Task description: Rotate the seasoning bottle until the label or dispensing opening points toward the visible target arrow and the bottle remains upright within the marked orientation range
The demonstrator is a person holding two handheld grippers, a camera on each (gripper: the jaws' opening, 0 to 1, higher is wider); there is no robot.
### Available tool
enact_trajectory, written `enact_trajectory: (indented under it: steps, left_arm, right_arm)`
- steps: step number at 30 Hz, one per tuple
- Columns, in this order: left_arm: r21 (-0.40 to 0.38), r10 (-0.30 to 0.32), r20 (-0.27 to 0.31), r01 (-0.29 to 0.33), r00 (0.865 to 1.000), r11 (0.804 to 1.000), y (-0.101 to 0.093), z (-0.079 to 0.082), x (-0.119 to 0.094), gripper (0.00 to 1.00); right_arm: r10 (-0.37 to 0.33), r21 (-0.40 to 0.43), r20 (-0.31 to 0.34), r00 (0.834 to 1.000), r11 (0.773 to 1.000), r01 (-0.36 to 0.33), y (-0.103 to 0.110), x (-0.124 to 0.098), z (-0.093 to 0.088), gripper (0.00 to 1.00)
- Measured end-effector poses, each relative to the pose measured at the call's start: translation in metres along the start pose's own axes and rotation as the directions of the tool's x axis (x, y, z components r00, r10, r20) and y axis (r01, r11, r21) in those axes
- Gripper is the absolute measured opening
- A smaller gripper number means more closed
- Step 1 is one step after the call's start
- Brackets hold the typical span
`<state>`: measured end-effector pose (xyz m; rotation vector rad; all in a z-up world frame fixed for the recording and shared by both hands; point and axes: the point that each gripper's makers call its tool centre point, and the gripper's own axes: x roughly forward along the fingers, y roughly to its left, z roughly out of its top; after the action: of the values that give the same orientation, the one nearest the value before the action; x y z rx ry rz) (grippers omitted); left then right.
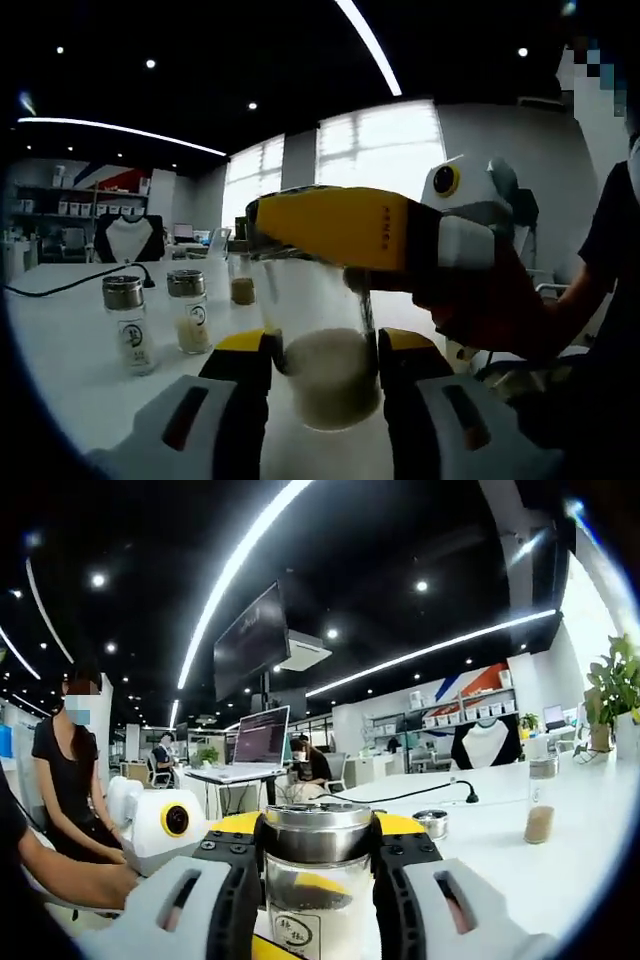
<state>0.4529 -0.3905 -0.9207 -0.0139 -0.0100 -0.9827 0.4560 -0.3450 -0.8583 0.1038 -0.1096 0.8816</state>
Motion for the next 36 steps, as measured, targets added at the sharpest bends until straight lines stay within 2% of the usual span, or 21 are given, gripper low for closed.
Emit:
enact_trajectory:
  steps: [4,6,9,11,12,15,16,19,20,28,31,32,33,36]
  left_arm:
    - [0.035,0.033,-0.017,-0.032,0.999,0.999,0.004,0.0,-0.002,0.45]
    - [0.086,0.051,-0.029,-0.049,0.998,0.995,0.008,0.003,-0.006,0.45]
    - [0.089,0.049,-0.011,-0.048,0.999,0.995,0.012,0.01,-0.012,0.43]
    - [0.057,0.024,0.003,-0.024,1.0,0.998,0.012,0.013,-0.015,0.42]
    - [0.031,0.009,-0.002,-0.009,1.0,0.999,0.013,0.013,-0.017,0.42]
    - [0.023,-0.016,0.002,0.016,1.0,1.0,0.013,0.013,-0.019,0.42]
    - [0.015,-0.022,0.001,0.022,1.0,1.0,0.012,0.012,-0.019,0.42]
    - [-0.017,-0.059,0.017,0.059,0.998,0.998,0.008,0.014,-0.02,0.42]
    - [-0.026,-0.067,0.019,0.068,0.998,0.997,0.007,0.014,-0.02,0.42]
    - [-0.073,-0.143,0.096,0.15,0.985,0.986,0.0,0.024,-0.026,0.41]
    - [-0.072,-0.157,0.104,0.165,0.982,0.984,-0.003,0.025,-0.027,0.41]
    - [-0.061,-0.173,0.105,0.18,0.979,0.982,-0.005,0.025,-0.027,0.41]
    - [-0.054,-0.178,0.104,0.184,0.979,0.981,-0.007,0.025,-0.028,0.41]
    - [-0.05,-0.188,0.101,0.194,0.977,0.98,-0.008,0.025,-0.028,0.41]
  right_arm:
    - [0.001,0.027,0.008,1.0,1.0,-0.001,-0.005,0.001,0.0,0.4]
    - [0.034,0.04,0.004,0.999,0.999,-0.034,-0.003,0.003,0.002,0.4]
    - [0.086,0.042,0.016,0.996,0.995,-0.087,0.001,0.004,0.006,0.4]
    - [0.125,0.066,0.007,0.992,0.99,-0.125,0.003,0.003,0.007,0.4]
    - [0.187,0.067,0.001,0.982,0.98,-0.186,0.008,0.003,0.007,0.4]
    - [0.225,0.076,-0.031,0.974,0.972,-0.222,0.008,0.001,0.006,0.39]
    - [0.261,0.059,-0.045,0.964,0.964,-0.258,0.01,0.0,0.005,0.39]
    - [0.272,0.07,-0.054,0.961,0.961,-0.268,0.006,-0.001,0.006,0.39]
    - [0.307,0.063,-0.059,0.95,0.951,-0.304,0.007,-0.002,0.006,0.38]
    - [0.366,0.056,-0.08,0.927,0.93,-0.363,0.012,-0.014,0.007,0.39]
    - [0.386,0.077,-0.084,0.919,0.922,-0.38,0.015,-0.015,0.006,0.39]
    - [0.407,0.092,-0.094,0.908,0.912,-0.399,0.019,-0.016,0.003,0.39]
    - [0.413,0.097,-0.097,0.905,0.909,-0.405,0.019,-0.015,0.002,0.39]
    - [0.411,0.087,-0.104,0.906,0.911,-0.403,0.02,-0.015,0.003,0.39]
